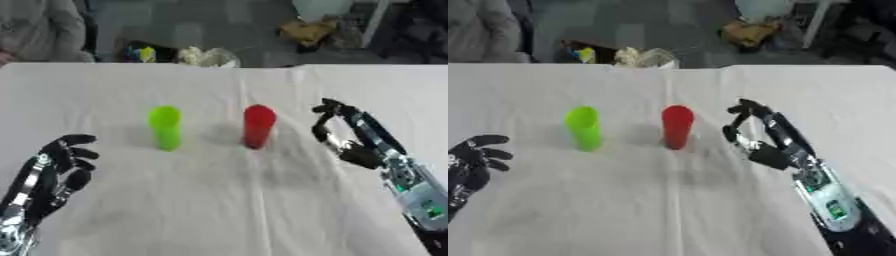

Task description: Pour the contents of one cup into another cup.

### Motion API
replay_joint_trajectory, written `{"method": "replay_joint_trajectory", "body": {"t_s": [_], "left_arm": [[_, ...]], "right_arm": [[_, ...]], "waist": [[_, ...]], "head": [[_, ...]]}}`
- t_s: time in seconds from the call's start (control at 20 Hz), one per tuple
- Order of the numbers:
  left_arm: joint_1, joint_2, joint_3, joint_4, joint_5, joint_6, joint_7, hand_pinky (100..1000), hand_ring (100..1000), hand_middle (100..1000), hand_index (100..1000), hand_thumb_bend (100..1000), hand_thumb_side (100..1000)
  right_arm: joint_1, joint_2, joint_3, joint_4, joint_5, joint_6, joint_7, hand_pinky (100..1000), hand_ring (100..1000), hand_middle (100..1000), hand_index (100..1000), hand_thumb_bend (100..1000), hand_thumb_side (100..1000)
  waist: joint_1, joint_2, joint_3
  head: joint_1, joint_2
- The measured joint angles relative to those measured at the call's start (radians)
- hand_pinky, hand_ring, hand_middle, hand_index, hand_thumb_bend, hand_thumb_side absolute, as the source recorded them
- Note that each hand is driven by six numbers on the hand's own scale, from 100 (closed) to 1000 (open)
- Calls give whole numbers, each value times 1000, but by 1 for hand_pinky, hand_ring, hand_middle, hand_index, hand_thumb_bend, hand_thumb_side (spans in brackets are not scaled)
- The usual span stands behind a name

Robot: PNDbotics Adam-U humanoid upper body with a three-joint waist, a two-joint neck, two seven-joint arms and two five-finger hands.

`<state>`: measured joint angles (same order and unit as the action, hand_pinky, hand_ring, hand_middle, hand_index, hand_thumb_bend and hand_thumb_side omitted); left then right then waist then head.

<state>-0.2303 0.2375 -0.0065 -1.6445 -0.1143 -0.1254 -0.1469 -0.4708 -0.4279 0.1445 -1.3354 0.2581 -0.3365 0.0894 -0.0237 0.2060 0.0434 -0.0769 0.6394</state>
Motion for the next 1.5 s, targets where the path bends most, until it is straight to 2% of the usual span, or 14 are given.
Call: {"method": "replay_joint_trajectory", "body": {"t_s": [0.35,0.7,1.1,1.5], "left_arm": [[-9,0,-3,-5,0,0,-4,576,643,734,767,958,736],[-20,0,-11,-5,3,-1,-12,575,643,734,767,959,735],[-35,0,-21,-6,5,-3,-23,575,643,733,767,959,735],[-36,-1,-27,-8,7,-4,-29,575,642,733,767,961,737]], "right_arm": [[-70,4,13,112,41,-17,-17,948,1000,509,796,403,728],[-125,23,17,196,76,-36,-36,947,1000,507,796,403,729],[-162,42,16,264,108,-54,-49,948,1000,506,796,399,736],[-185,57,16,307,142,-69,-64,948,1000,509,800,406,745]], "waist": [[-1,4,9],[-3,11,35],[0,19,61],[4,21,69]], "head": [[-18,-8],[-32,-15],[-39,-18],[-40,-18]]}}
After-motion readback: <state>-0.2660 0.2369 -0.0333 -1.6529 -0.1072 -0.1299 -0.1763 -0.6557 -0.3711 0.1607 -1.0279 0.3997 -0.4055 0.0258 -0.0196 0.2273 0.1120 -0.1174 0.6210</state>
